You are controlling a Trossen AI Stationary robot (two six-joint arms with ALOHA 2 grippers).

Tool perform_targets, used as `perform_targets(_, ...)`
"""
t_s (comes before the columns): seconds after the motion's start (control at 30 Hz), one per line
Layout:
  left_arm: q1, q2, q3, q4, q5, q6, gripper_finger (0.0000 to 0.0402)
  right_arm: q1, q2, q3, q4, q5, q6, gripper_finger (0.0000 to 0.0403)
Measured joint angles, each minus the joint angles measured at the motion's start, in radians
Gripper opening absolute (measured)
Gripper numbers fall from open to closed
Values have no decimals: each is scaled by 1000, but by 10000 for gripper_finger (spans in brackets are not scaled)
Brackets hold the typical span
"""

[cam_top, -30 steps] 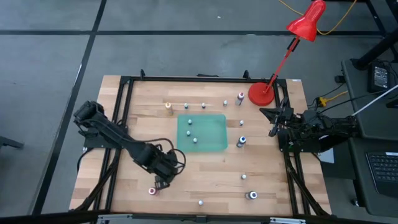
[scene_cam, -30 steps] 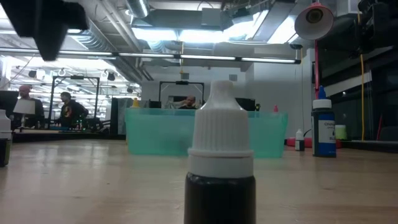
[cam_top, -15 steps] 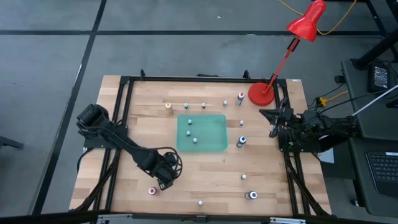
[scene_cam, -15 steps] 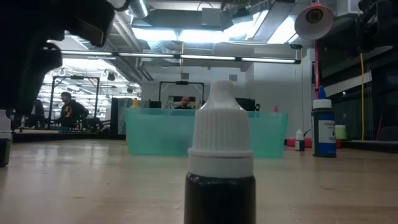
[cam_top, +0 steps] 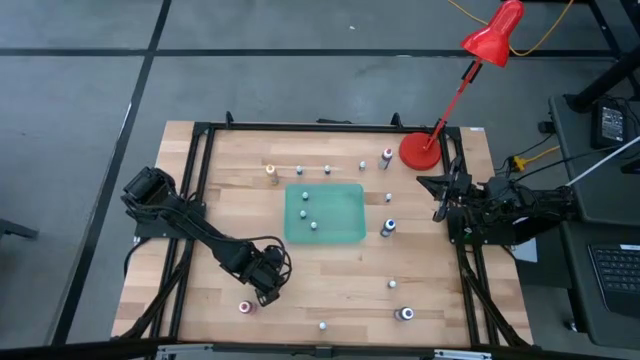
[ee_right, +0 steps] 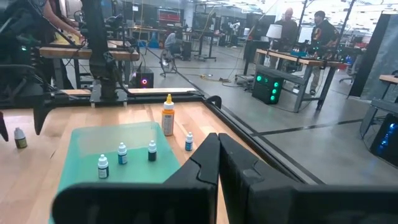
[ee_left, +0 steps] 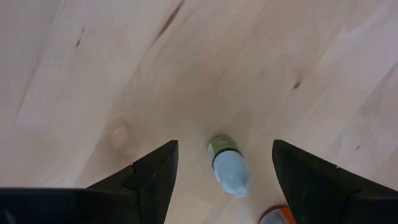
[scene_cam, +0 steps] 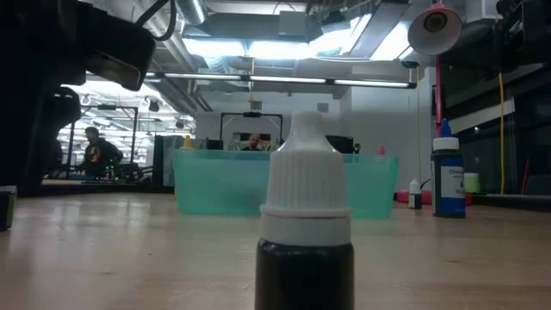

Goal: Pick & Place food coloring
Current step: Put the small green food coloring bottle into the green bin

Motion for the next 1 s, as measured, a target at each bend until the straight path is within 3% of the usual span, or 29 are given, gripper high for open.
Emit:
perform_targets(0.2, 0, 0, -5, 6, 7, 22, 233, 0, 0, 0, 0, 0, 0, 12)
perform_targets(0.7, -2, 0, -5, 5, 37, 89, 82, 0, 0, 0, -5, 3, 0, 12)
perform_targets(1.0, -2, 0, 3, -4, 89, 131, 59, 0, 0, 0, -6, 4, 0, 12)
